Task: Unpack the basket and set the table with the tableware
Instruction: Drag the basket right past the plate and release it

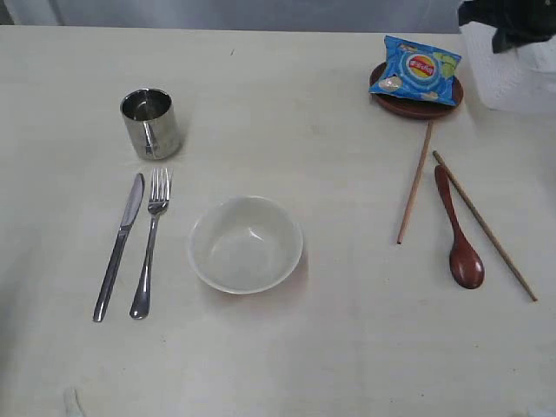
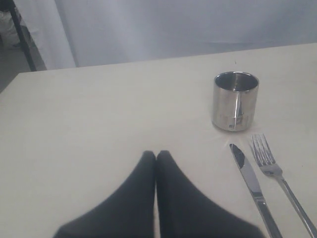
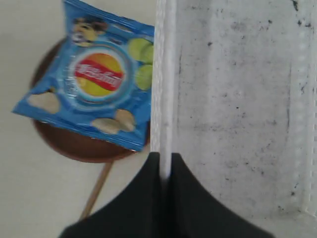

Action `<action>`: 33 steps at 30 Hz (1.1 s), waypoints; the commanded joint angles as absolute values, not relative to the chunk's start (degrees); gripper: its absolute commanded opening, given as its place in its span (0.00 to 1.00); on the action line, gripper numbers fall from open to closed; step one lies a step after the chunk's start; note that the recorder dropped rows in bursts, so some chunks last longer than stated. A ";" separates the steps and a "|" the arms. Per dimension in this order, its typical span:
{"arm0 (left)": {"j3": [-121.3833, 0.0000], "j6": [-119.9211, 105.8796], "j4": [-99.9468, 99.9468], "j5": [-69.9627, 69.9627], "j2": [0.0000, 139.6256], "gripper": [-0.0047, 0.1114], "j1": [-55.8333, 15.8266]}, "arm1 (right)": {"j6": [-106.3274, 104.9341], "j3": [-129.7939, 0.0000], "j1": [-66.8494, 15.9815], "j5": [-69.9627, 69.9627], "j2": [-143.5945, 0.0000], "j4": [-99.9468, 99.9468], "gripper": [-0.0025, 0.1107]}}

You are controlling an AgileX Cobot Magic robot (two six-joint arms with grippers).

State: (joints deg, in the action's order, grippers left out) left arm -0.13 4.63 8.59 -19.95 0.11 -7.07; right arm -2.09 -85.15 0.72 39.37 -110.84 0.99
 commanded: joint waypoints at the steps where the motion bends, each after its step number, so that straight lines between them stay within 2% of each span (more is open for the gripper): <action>1: 0.00 4.76 8.53 -19.92 0.00 0.04 -7.36 | 2.33 -85.47 4.05 37.82 -115.08 3.06 0.02; 8: 0.00 4.76 8.53 -19.92 0.00 0.04 -7.36 | -0.33 -85.47 3.76 35.63 -121.10 2.15 0.02; 22: 0.00 4.76 8.53 -19.92 0.00 0.04 -7.36 | -35.94 -88.55 -3.84 36.98 -125.87 -26.43 0.02; 33: 0.00 4.76 8.53 -19.92 0.00 0.04 -7.36 | -41.29 -89.25 -11.36 38.20 -125.87 -26.87 0.02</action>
State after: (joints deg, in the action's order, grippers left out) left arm -0.13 4.63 8.59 -19.95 0.11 -7.07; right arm -40.32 -89.64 -9.35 34.33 -124.55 -25.10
